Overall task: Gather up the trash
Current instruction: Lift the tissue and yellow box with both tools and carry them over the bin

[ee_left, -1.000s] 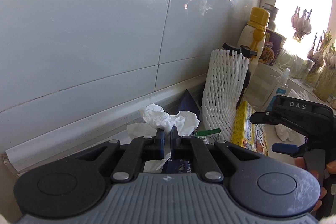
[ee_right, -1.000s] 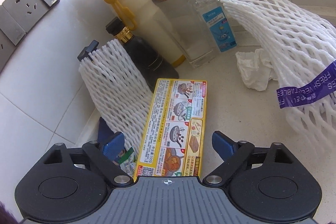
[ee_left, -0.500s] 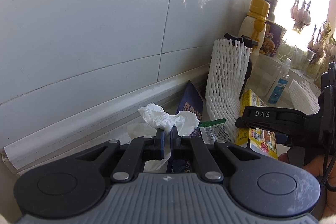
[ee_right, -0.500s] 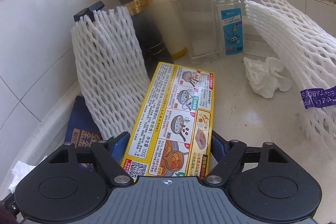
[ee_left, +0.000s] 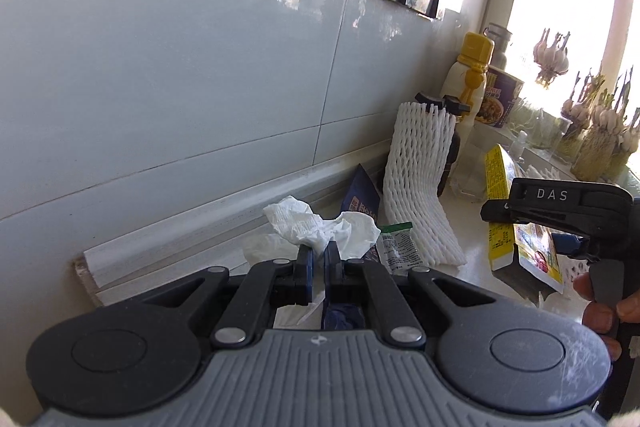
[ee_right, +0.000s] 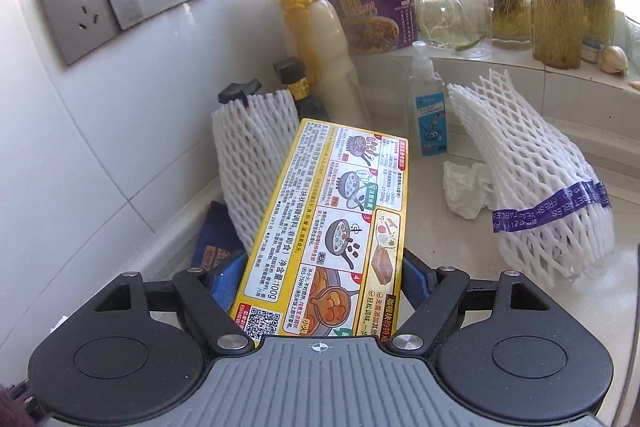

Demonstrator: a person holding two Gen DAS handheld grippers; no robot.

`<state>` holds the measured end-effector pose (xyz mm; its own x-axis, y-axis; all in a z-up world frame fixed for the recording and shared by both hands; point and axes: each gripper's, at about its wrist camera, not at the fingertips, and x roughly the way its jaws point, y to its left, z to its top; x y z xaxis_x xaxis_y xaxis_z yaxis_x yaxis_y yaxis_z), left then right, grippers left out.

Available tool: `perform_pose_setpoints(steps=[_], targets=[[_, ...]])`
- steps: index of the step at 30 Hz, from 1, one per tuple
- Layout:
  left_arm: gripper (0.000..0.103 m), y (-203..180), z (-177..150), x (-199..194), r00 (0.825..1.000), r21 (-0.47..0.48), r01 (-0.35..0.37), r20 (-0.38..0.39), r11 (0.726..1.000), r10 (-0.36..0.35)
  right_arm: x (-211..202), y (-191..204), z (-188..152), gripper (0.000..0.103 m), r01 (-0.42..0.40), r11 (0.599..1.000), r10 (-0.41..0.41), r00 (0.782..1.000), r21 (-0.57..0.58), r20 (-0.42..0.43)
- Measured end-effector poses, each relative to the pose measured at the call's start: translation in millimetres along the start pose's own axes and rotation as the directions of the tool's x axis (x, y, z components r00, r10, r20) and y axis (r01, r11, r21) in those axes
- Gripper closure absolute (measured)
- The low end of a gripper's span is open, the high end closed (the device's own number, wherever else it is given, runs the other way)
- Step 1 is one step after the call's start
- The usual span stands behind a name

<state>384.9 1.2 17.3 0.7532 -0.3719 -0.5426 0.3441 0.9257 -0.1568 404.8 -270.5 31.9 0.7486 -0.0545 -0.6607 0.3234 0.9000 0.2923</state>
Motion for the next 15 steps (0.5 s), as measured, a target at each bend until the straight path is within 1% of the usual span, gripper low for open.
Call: perform_pose_setpoints(steps=[7, 15], targets=[[0.098, 4.2, -11.5, -43.9, 1.0, -0.007, -0.002, 0.01, 1.0, 0.002, -48.6, 15.9, -23.5, 0.023, -0.079, 0.995, 0.078, 0.997, -0.055, -0.022], [0.098, 14.5, -41.2, -86.1, 0.999, 0.01, -0.029, 0.015, 1.0, 0.029, -96.5, 45.2, -61.7, 0.023, -0.195, 0.968, 0.188, 0.98, -0.156, -0.061]])
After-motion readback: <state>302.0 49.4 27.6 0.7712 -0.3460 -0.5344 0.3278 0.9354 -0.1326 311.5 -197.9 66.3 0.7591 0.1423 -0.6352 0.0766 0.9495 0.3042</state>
